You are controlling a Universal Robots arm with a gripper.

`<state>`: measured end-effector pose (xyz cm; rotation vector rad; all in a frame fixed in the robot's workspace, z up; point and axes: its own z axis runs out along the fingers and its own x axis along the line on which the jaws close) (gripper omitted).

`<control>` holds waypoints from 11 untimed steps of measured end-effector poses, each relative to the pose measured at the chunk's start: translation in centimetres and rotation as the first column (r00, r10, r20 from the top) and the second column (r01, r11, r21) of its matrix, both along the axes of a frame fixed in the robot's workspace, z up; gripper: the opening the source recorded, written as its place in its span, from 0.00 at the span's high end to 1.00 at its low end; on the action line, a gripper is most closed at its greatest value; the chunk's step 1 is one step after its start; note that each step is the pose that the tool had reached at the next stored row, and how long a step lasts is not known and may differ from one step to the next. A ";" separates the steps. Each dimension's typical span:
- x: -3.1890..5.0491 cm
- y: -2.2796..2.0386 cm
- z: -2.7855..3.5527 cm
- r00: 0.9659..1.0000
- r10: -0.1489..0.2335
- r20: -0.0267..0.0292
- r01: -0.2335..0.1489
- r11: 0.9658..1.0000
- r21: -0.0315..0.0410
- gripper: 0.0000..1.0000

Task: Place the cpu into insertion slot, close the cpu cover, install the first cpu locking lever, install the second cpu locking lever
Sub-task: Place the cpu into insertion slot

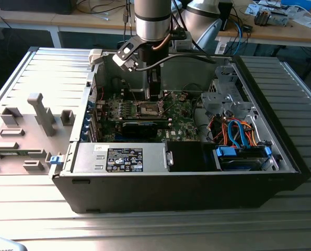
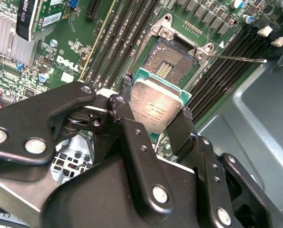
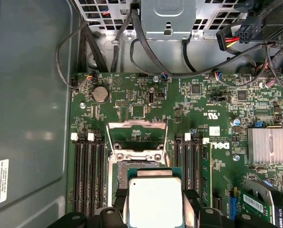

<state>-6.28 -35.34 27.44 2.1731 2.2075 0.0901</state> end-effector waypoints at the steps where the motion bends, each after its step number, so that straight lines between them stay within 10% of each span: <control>1: 0.00 0.02 0.00 1.000 0.000 0.000 0.000 1.000 0.000 0.45; 11: 0.00 0.35 -0.44 1.000 0.000 0.000 0.000 1.000 0.000 0.45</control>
